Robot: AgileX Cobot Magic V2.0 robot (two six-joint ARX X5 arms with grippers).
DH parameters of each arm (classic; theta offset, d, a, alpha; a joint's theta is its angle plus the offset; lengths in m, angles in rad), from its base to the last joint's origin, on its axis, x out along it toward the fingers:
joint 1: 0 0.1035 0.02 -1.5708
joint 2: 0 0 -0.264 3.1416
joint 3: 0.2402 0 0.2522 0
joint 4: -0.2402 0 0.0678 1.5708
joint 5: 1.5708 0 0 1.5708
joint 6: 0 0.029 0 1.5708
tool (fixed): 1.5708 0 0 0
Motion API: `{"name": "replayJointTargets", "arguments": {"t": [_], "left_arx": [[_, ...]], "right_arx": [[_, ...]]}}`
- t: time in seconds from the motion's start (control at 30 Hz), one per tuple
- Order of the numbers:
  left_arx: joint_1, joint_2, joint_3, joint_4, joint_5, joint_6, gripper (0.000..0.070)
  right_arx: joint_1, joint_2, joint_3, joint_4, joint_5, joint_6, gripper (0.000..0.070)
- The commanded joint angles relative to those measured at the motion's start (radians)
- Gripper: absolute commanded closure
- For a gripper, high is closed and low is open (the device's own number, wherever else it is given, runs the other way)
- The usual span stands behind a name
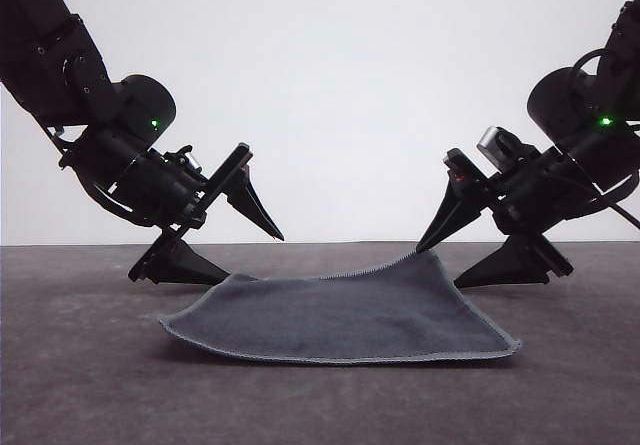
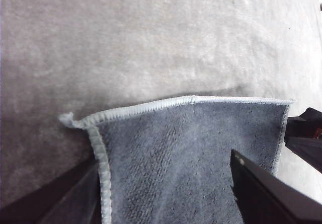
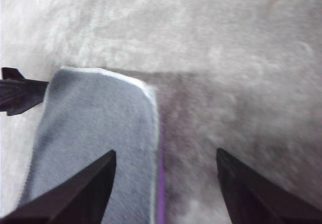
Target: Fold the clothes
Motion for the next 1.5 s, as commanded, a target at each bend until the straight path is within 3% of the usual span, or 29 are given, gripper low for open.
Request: {"name": "replayJointTargets", "arguments": {"t": [0.0,0.37,0.67,0.8,0.87,0.97,1.03,1.1,1.47], "left_arx": [[-0.003,0.025,0.019,0.007,0.005,0.005,0.0214],[-0.003,0.026,0.019,0.006,0.002,0.027,0.0224],[-0.019,0.045,0.019,-0.001,0.028,0.033,0.0224],[-0.019,0.045,0.019,0.0,0.015,0.038,0.0238],[-0.012,0.045,0.019,-0.003,0.014,0.038,0.0323],[0.002,0.045,0.019,-0.009,0.0,0.038,0.057],[0.011,0.045,0.019,-0.012,-0.018,0.038,0.0679],[0.018,0.045,0.019,-0.012,-0.039,0.038,0.0697],[0.025,0.045,0.019,-0.017,-0.04,0.06,0.0697]], "right_arx": [[0.005,0.031,0.027,0.015,-0.004,0.012,0.0298],[0.017,0.072,0.035,0.126,0.01,0.069,0.0332],[0.025,0.081,0.036,0.136,0.017,0.07,0.0339],[0.025,0.081,0.036,0.136,0.03,0.069,0.0432],[0.026,0.081,0.036,0.138,0.043,0.069,0.0518],[0.027,0.081,0.036,0.144,0.048,0.069,0.0612],[0.027,0.081,0.036,0.144,0.055,0.069,0.0661],[0.027,0.081,0.036,0.143,0.064,0.068,0.0697],[0.035,0.08,0.036,0.142,0.064,0.057,0.0697]]}}
